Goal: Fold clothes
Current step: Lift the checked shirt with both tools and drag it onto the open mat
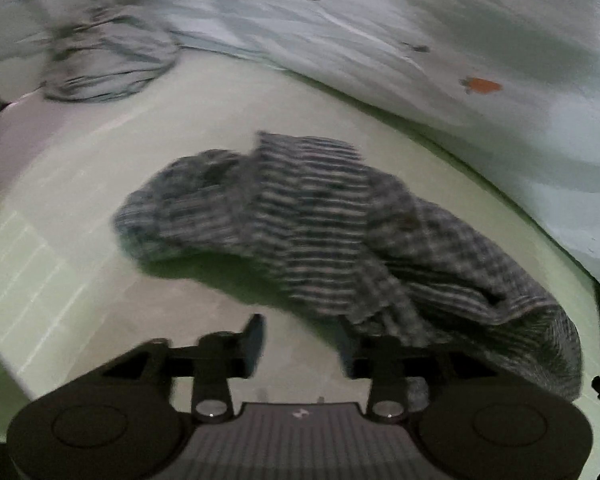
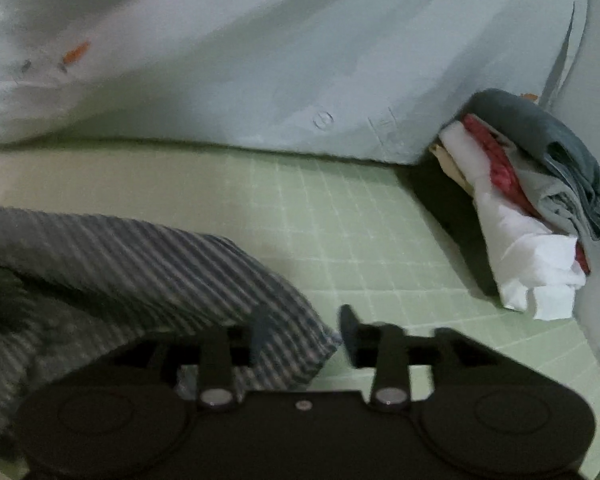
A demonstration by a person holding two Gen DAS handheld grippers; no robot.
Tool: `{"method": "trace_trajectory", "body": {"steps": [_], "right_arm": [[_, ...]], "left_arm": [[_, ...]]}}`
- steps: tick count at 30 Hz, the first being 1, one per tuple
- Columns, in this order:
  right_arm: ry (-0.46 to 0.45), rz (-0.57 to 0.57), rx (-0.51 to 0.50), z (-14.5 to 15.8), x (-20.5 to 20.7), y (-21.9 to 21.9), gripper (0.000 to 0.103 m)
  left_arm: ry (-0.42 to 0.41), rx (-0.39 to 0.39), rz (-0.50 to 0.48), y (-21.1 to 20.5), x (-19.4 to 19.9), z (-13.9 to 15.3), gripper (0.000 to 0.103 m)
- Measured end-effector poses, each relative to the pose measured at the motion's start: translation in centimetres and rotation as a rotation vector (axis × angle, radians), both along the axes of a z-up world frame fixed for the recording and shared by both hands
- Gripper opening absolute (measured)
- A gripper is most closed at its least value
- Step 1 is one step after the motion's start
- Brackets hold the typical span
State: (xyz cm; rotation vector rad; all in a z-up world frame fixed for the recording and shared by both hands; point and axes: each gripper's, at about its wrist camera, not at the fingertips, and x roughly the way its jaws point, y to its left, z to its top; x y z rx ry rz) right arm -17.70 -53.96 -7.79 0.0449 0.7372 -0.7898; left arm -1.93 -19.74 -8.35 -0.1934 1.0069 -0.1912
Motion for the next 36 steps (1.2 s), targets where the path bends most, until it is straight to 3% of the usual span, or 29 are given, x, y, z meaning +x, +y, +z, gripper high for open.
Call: {"method": "trace_trajectory", "body": {"steps": [1,3,5,11,14,22,28,32,36], "right_arm": [[-0.007,0.013,-0.007,0.1,0.3,0.8,0.051],[-0.006,0.040,-0.025,0.2,1.4,2.4,0.074],[-0.007,0.059,-0.054,0.4,2.2,4.3,0.085],[-0.020,0.115,-0.089,1.4,4.8,9.9,0.093],[-0.046,0.124,-0.076,1.6,6.1,12.4,0.093],[-0.112,0.175,-0.023,1.1,10.4,19.5,0.092],[-0.073,0.259,-0.010,0.3,14.3,23.2,0.092],[-0.063,0.269,0.076,-0.7,15.7,24.4,0.092],[-0.035,0.298,0.187,-2.4,16.3,24.4,0.082]], "left_arm": [[-0.001,0.007,0.011,0.6,-0.1,0.0,0.061],[-0.002,0.014,0.019,1.8,0.0,0.2,0.063],[0.003,0.017,0.016,2.7,0.6,0.2,0.065],[0.025,0.038,-0.034,4.5,3.5,-0.7,0.069],[0.024,0.033,-0.079,5.8,5.0,-1.1,0.074],[0.038,0.050,-0.147,9.6,8.6,-2.1,0.075],[0.064,0.047,-0.152,11.9,10.2,-2.9,0.075],[0.078,0.050,-0.153,13.1,10.9,-3.6,0.075],[0.107,0.027,-0.149,13.6,11.6,-4.2,0.075]]}}
